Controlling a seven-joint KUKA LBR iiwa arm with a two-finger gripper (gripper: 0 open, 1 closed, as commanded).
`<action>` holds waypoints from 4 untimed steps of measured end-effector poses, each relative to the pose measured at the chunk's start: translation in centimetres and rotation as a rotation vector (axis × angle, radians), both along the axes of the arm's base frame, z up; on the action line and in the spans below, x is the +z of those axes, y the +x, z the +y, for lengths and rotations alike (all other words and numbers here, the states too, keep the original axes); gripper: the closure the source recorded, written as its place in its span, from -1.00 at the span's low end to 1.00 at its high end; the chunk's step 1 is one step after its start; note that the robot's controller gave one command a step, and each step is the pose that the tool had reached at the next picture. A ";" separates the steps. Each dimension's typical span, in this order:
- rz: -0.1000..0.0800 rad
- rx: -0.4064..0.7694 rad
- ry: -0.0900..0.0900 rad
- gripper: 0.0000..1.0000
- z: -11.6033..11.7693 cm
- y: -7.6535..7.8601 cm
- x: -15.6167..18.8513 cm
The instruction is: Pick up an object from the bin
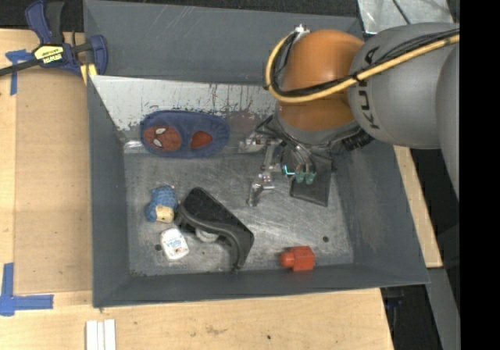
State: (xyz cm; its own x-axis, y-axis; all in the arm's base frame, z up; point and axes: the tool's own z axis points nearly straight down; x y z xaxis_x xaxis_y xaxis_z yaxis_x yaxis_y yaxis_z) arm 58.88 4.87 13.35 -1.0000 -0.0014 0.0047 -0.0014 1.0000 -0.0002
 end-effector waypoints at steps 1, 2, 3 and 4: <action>-0.006 0.174 0.000 -1.00 2.4 3.6 -2.4; -0.006 0.408 0.000 -1.00 6.4 3.2 -5.6; -0.007 0.208 0.001 -1.00 9.1 3.0 -3.5; -0.007 0.277 0.002 -1.00 8.8 -7.3 4.7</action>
Offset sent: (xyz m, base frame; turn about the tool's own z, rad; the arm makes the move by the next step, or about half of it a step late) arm 0.0356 0.0246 -0.0243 -0.1745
